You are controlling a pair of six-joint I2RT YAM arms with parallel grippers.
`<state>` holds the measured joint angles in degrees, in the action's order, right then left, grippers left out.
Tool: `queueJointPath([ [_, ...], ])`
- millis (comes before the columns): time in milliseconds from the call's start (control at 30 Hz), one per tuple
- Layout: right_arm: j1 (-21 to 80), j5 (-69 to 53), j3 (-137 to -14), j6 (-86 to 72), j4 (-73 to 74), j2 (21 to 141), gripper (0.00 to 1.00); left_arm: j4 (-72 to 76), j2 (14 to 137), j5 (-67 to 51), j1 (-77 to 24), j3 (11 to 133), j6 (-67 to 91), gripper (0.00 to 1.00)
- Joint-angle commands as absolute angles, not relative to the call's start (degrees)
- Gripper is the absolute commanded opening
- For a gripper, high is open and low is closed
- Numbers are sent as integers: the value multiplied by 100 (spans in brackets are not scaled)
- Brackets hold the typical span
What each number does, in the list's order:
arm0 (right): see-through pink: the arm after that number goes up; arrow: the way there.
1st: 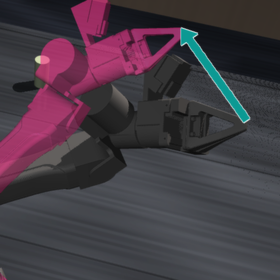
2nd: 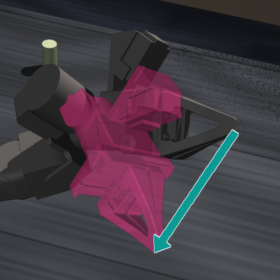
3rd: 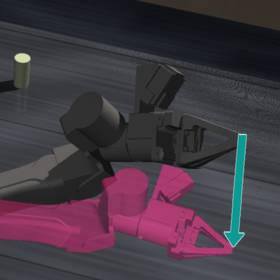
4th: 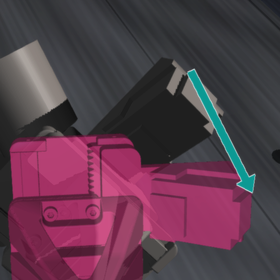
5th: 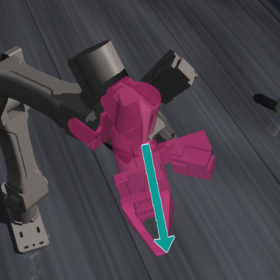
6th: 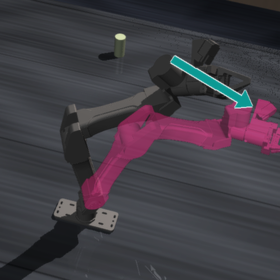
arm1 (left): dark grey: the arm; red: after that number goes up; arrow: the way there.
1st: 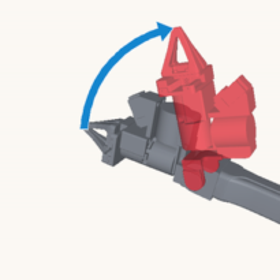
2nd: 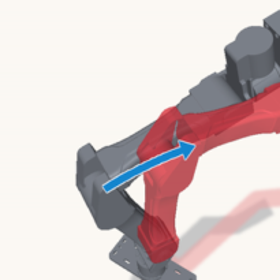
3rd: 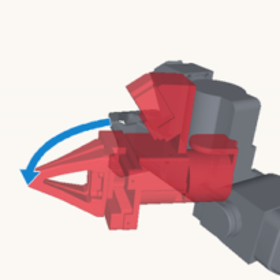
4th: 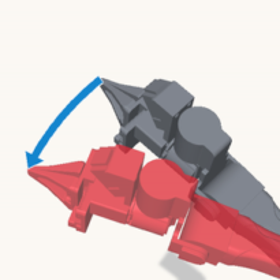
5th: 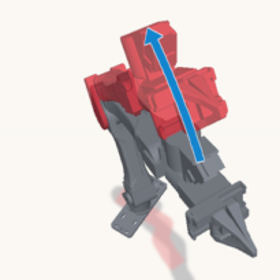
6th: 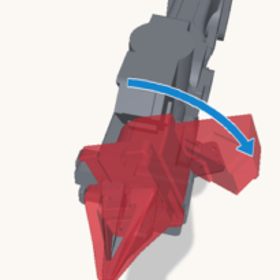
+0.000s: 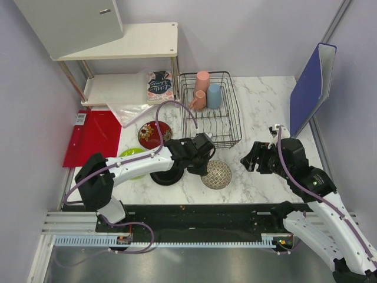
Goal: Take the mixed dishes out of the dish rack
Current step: Place the bowl at the center of the board.
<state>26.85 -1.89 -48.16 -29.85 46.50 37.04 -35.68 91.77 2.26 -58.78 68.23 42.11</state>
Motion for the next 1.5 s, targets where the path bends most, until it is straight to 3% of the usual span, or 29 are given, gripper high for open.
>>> queueJointPath([
  [0, 2698, -167, -4764, -2961, 4545, 3604, 75, -3340, 9193, 790, -5994, 6882, 4394, 2],
  [267, 2698, -211, -4544, -3076, 4351, 3551, 78, -2918, 9246, 1362, -5985, 6294, 4403, 2],
  [533, 2698, -193, -4500, -3085, 4333, 3533, 80, -2707, 9685, 1204, -5985, 6223, 4447, 2],
  [733, 2698, -185, -4491, -3076, 4324, 3489, 82, -2663, 9800, 1081, -5977, 6284, 4351, 26],
  [900, 2698, -176, -4500, -3067, 4315, 3454, 83, -2760, 9589, 1028, -5985, 6258, 4237, 39],
  [1200, 2698, -167, -4509, -3059, 4298, 3480, 84, -3410, 8676, 1529, -5985, 6222, 3921, 48],
  [1467, 2698, -35, -4763, -2980, 4280, 3664, 86, -4201, 7464, 2371, -5994, 6609, 3437, 49],
])
